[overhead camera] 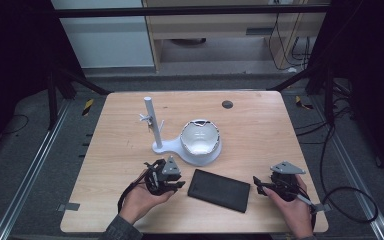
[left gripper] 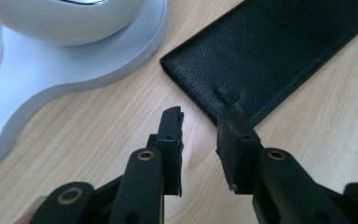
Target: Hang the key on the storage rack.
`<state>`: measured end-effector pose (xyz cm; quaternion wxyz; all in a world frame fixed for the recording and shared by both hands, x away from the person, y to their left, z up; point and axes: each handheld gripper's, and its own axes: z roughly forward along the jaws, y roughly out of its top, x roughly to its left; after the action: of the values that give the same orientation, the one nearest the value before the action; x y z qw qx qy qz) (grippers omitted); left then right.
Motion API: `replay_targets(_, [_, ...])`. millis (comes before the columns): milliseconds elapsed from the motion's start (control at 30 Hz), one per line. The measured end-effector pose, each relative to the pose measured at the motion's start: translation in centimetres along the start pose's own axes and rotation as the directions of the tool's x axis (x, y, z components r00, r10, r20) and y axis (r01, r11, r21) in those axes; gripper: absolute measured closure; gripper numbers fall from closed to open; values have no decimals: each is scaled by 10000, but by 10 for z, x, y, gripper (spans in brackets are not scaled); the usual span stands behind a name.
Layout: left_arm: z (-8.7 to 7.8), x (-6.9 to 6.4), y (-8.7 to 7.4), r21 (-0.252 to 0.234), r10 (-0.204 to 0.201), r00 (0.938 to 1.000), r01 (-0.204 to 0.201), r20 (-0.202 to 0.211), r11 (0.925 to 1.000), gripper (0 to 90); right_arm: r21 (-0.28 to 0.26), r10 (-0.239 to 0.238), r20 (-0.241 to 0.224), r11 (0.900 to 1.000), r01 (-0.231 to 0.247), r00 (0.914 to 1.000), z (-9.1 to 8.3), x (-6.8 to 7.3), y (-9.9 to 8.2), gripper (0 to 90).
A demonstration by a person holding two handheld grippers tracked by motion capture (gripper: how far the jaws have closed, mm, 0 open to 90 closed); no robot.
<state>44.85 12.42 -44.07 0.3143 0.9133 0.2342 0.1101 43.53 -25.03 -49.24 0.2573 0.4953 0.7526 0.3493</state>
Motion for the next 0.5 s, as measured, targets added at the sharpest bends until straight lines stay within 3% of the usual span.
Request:
replay_targets(133, [8,-8,-1,449,417,9991,-420,87,9981,746,-6,-12,-66,10000,12,10000,-1,-1,0,162])
replay_targets(333, [10,-7,-8,578,332,9988,-352,353,9977,823,-37,-199,-213,9998,198,9996,-1,2,2,246])
replay_targets(500, [11,-8,-13,721,391,9987,-414,337,9965,842,3,-406,-276,9992,407,9988,-1,4,2,254])
